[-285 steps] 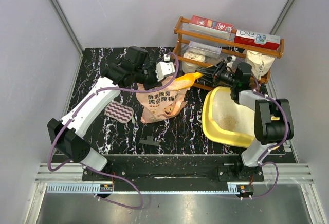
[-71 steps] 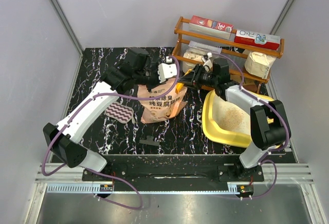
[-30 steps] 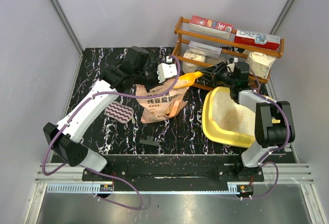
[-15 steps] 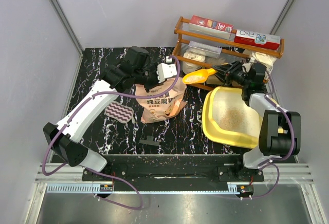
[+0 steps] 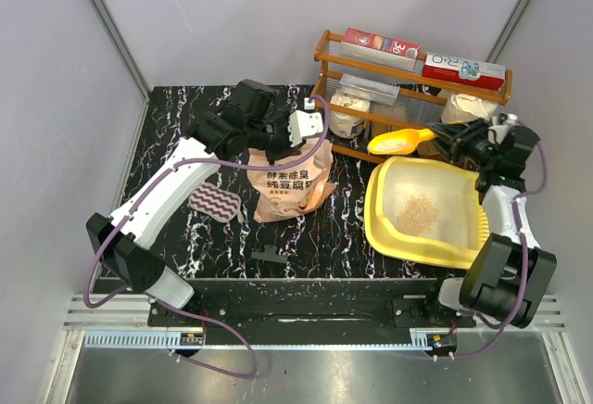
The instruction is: Fill the litter box with clean litter
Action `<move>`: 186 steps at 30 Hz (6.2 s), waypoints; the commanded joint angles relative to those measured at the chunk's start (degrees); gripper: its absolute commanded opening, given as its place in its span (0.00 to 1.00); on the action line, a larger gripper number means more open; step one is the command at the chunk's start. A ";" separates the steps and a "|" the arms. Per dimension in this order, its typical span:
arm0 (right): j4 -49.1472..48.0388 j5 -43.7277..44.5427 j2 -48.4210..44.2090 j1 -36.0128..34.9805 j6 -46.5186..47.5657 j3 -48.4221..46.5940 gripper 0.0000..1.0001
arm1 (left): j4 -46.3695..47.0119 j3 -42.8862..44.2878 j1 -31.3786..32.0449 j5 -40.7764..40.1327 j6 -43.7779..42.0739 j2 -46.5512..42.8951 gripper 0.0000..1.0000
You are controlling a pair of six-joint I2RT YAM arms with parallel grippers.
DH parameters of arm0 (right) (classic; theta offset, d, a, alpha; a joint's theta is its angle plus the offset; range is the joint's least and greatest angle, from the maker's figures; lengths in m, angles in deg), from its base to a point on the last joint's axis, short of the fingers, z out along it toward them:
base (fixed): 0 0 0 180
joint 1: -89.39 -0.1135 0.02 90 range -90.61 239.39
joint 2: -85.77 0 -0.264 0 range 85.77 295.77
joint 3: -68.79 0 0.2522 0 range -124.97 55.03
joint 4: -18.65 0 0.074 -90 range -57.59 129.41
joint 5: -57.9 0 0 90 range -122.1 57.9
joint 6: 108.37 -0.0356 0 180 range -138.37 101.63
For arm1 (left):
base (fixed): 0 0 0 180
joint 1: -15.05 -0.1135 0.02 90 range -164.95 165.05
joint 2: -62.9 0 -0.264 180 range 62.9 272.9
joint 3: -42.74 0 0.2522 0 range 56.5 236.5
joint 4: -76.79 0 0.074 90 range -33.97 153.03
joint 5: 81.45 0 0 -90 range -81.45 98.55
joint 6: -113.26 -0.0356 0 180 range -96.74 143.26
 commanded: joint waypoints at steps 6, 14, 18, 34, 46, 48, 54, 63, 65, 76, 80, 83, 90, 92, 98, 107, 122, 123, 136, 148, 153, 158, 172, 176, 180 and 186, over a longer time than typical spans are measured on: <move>18.88 -13.28 -7.47 18.42 12.16 -0.51 0.00 | 1.40 3.72 0.68 8.05 1.21 1.02 0.15; 50.25 -6.38 -8.01 24.16 47.60 -9.99 0.00 | 3.60 -0.58 0.68 9.55 0.50 -1.88 0.17; 59.15 1.45 -8.88 24.16 58.13 -13.16 0.00 | 3.86 -1.81 0.68 9.29 0.15 -2.75 0.17; 43.96 11.93 -8.01 22.23 46.72 -13.16 0.00 | 4.39 -3.05 0.77 9.73 0.50 -3.64 0.19; 50.89 9.20 -10.99 19.07 56.46 -17.03 0.00 | 4.39 -3.93 1.21 9.90 0.42 -3.81 0.20; 55.19 8.50 -11.52 18.36 61.11 -18.17 0.00 | 4.39 -4.19 1.30 10.08 0.33 -3.90 0.20; 64.51 11.92 -12.57 18.18 70.44 -22.38 0.00 | 4.39 -4.19 1.47 10.43 0.59 -4.07 0.21; 68.22 23.43 -11.61 18.18 85.73 -31.17 0.00 | 3.69 -5.51 1.56 10.16 -0.73 -4.69 0.22; 67.69 24.40 -10.38 17.57 87.58 -33.62 0.00 | 3.69 -4.99 1.56 10.61 -0.47 -4.17 0.22; 87.73 29.97 1.41 -7.56 96.03 -53.42 0.00 | 3.25 -4.28 1.74 9.38 -0.38 -4.16 0.22; 80.55 7.46 1.23 -7.92 84.88 -55.26 0.00 | 5.17 -3.58 1.74 9.38 2.59 -4.51 0.28; 61.74 -4.64 -0.97 -8.53 65.94 -49.85 0.00 | 13.40 -4.36 1.74 10.68 10.66 -6.79 0.41; 29.64 -7.50 0.08 -14.33 38.46 -43.83 0.00 | 41.55 -7.54 2.09 10.17 37.83 -8.12 0.54; 26.83 -7.24 0.87 -15.30 36.26 -43.92 0.00 | 44.11 -5.00 2.79 8.77 41.70 -5.15 0.54; 25.94 -7.32 0.44 -17.06 35.38 -42.96 0.00 | 46.49 0.29 5.69 7.53 41.28 2.07 0.54; 26.90 -6.09 -2.55 -18.20 35.81 -38.39 0.00 | 47.81 5.83 8.59 8.14 40.06 9.19 0.49; 36.12 -7.67 -6.16 -18.20 45.11 -35.30 0.37 | 39.57 5.83 8.68 13.42 27.95 9.29 0.00; 39.09 -8.02 -6.51 -18.12 49.66 -36.62 0.43 | 37.55 5.92 8.59 13.42 25.49 8.24 0.00; 51.95 -12.16 -2.47 -18.20 62.71 -41.64 0.68 | 29.79 3.02 4.90 13.42 13.59 4.19 0.00; 45.98 -13.12 -2.73 -19.79 55.07 -37.33 0.61 | 33.84 6.00 4.90 12.89 18.96 7.53 0.00; 45.54 -12.77 -3.43 -19.87 54.10 -37.07 0.59 | 34.36 5.92 4.99 11.84 19.66 7.79 0.00; 44.92 -12.33 -3.35 -19.96 53.13 -36.54 0.53 | 34.45 6.18 5.34 11.31 19.93 8.23 0.00; 46.15 -13.03 -4.31 -20.31 53.57 -36.19 0.46 | 34.72 6.01 5.69 8.50 19.40 8.76 0.00; 46.59 -13.73 -3.87 -20.31 53.92 -36.36 0.22 | 34.72 5.92 5.78 8.15 19.40 8.76 0.00; 48.61 -13.48 -3.87 -20.31 55.50 -37.15 0.00 | 34.02 5.92 5.69 7.71 18.61 8.76 0.05; 54.67 -6.71 -3.35 -20.31 64.63 -41.46 0.00 | 20.50 8.29 3.68 8.32 11.76 6.57 0.57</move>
